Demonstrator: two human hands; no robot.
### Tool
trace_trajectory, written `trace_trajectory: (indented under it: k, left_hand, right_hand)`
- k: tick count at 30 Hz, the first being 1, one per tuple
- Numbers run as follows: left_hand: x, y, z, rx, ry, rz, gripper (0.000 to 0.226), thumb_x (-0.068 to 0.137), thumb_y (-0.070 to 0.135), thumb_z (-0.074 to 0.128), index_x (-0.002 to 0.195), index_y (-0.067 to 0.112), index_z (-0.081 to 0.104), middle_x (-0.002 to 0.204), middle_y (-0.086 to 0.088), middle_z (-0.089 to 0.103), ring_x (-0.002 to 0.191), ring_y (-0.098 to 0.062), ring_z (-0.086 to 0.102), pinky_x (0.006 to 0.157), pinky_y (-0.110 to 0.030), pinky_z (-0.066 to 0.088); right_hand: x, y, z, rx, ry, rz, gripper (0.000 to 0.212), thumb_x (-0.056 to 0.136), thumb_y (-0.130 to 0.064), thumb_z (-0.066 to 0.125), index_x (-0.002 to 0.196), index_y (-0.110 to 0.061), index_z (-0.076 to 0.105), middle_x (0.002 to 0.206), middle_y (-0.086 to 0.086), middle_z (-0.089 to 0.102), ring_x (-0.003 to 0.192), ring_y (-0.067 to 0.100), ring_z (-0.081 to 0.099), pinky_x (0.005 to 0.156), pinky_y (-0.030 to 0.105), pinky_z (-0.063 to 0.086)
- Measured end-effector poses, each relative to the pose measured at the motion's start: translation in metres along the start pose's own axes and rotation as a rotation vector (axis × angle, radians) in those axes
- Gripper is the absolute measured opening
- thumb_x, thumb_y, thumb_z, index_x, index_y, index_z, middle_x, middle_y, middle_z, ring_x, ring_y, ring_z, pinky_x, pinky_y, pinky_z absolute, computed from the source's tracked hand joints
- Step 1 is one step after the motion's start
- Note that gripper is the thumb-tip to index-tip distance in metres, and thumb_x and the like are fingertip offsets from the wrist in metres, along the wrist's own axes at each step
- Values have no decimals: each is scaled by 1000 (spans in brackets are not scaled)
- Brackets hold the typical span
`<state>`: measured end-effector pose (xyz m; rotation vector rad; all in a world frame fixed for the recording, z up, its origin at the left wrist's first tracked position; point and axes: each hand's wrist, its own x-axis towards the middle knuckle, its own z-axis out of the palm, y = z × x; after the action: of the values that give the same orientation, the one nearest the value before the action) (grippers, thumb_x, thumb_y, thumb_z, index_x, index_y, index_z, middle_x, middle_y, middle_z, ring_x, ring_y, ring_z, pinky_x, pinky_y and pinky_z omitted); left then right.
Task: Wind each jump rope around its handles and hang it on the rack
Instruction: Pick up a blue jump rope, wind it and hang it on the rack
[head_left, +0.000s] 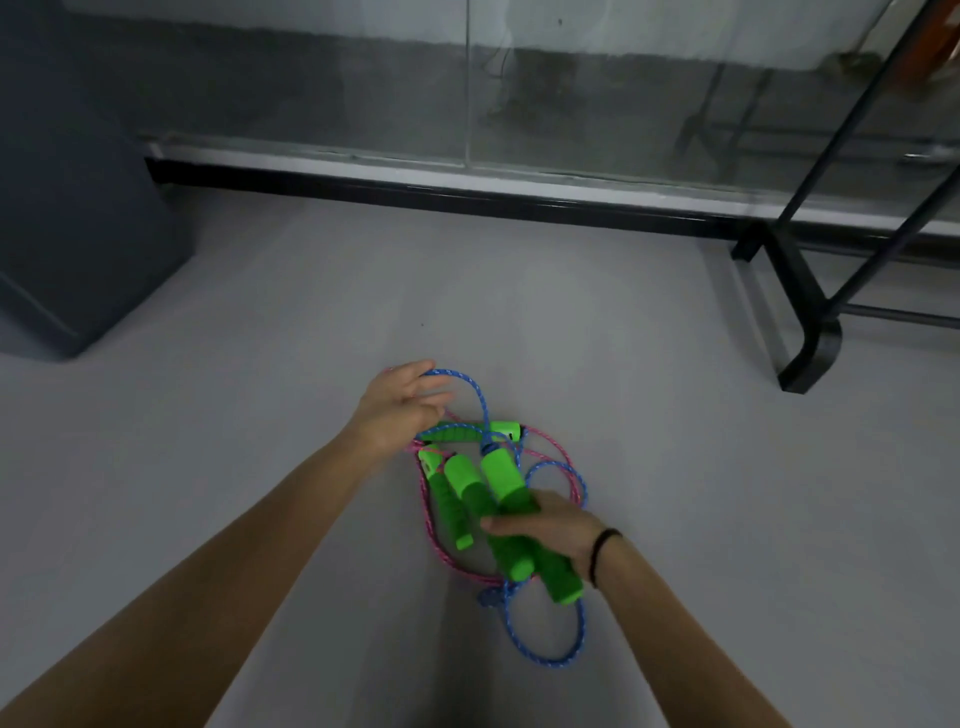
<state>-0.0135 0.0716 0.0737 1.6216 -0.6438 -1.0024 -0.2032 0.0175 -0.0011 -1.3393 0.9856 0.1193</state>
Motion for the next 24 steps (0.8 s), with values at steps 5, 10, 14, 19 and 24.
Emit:
trace_trajectory:
  k: [5, 10, 14, 19, 24]
  left_hand:
    - [-4, 7, 0, -89, 30, 67, 42, 86, -5, 55, 127, 5, 52, 116, -11, 63, 100, -17, 60, 74, -14, 51]
    - [-6, 16, -1, -262, 84, 71, 17, 87, 5, 58, 101, 15, 61, 103, -9, 67, 102, -19, 64, 97, -30, 47]
    - [-4, 26, -1, -421, 104, 109, 10, 90, 6, 54, 92, 14, 60, 74, -1, 68, 74, -13, 70, 77, -24, 57]
    - [-9, 36, 12, -359, 75, 18, 15, 89, 0, 52, 83, 10, 62, 64, -4, 48, 35, -6, 44, 39, -17, 43]
    - [-25, 19, 20, -47, -278, -257, 10, 89, 8, 56, 94, 4, 64, 67, -3, 55, 38, -7, 50, 39, -17, 45]
  right_hand:
    - [40, 38, 48, -381, 167, 66, 54, 74, -41, 71, 112, -10, 48, 114, 8, 58, 102, 24, 56, 82, 30, 44]
    - [47, 32, 43, -176, 504, -53, 23, 79, -27, 65, 91, -9, 56, 93, 13, 66, 88, 27, 60, 72, 31, 43]
    - [41, 4, 12, 433, 802, -214, 25, 77, -10, 59, 58, -15, 45, 51, 4, 47, 55, 21, 47, 49, 27, 37]
    - [45, -27, -24, 732, 793, -315, 25, 83, -2, 52, 62, -14, 44, 46, 1, 53, 30, 7, 48, 43, 23, 42]
    - [72, -36, -40, 307, 714, -290, 15, 78, -4, 59, 76, -14, 49, 76, 14, 59, 68, 27, 58, 65, 42, 49]
